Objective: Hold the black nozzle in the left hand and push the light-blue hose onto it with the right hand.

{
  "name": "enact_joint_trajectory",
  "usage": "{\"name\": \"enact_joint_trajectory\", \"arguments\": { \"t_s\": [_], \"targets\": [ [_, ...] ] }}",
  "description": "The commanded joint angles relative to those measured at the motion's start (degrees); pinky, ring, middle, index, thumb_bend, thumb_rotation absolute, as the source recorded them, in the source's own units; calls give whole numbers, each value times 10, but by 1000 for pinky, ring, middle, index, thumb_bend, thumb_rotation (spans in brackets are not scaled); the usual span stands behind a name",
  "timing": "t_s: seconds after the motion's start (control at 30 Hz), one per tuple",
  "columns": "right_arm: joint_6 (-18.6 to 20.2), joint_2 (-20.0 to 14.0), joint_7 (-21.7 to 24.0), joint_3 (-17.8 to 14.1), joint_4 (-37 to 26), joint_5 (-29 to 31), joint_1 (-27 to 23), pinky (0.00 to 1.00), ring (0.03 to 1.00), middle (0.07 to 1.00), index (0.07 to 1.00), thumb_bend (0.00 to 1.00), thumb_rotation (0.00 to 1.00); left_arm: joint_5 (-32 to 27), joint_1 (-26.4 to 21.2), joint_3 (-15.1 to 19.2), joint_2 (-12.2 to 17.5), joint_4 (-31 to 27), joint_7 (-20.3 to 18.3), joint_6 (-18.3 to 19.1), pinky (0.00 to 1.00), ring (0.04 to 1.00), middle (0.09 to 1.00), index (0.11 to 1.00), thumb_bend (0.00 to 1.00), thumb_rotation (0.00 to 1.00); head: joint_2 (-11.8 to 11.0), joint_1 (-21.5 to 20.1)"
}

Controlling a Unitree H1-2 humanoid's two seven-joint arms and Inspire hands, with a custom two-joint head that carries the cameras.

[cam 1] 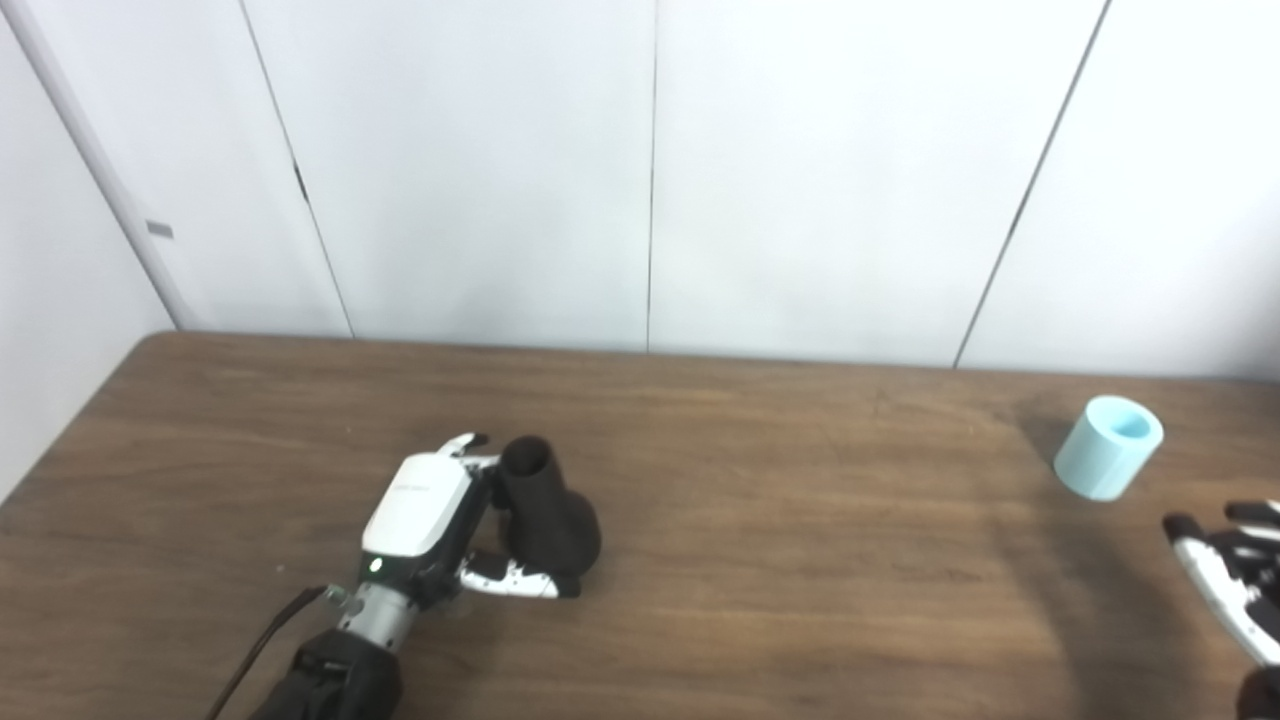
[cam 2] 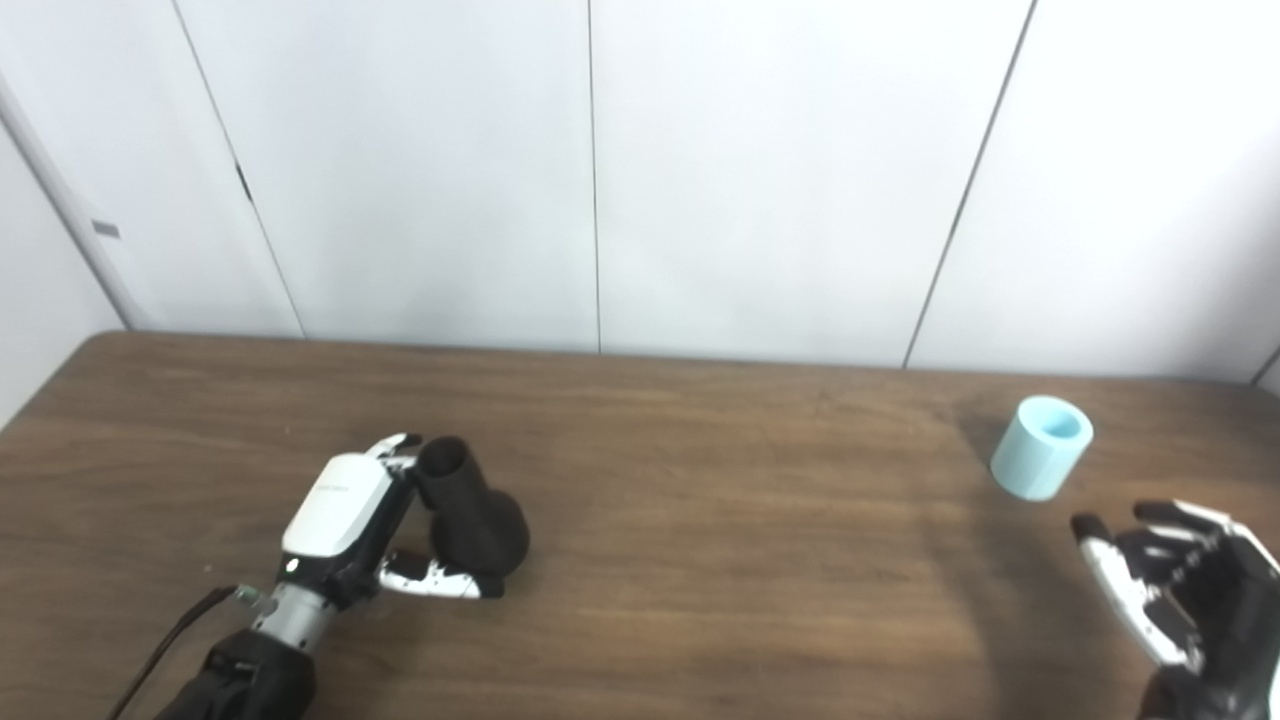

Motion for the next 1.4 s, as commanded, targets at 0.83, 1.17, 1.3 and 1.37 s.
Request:
{"name": "enact_joint_trajectory", "arguments": {
  "t_s": [0.83,1.17,1.3,1.37],
  "targets": [
    [-7,-9,-20,-16,-18,34,-32,627,667,680,494,512,142,72,-3,-94,-62,43,24,-38,856,487,420,502,502,0,5,-34],
    [128,-68,45,20,-40,-5,-27,795,852,867,881,868,432,82,-10,-109,-70,74,42,-61,855,482,412,501,501,0,-2,-73],
    [137,-95,68,39,-22,-18,-34,856,915,942,972,946,490,77,-10,-108,-63,81,44,-71,850,483,413,501,501,0,-8,-109],
    [136,-101,69,45,-8,-27,-42,837,905,940,977,928,476,73,-8,-104,-58,81,45,-76,852,480,403,503,500,0,-10,-121]
  ]
}}
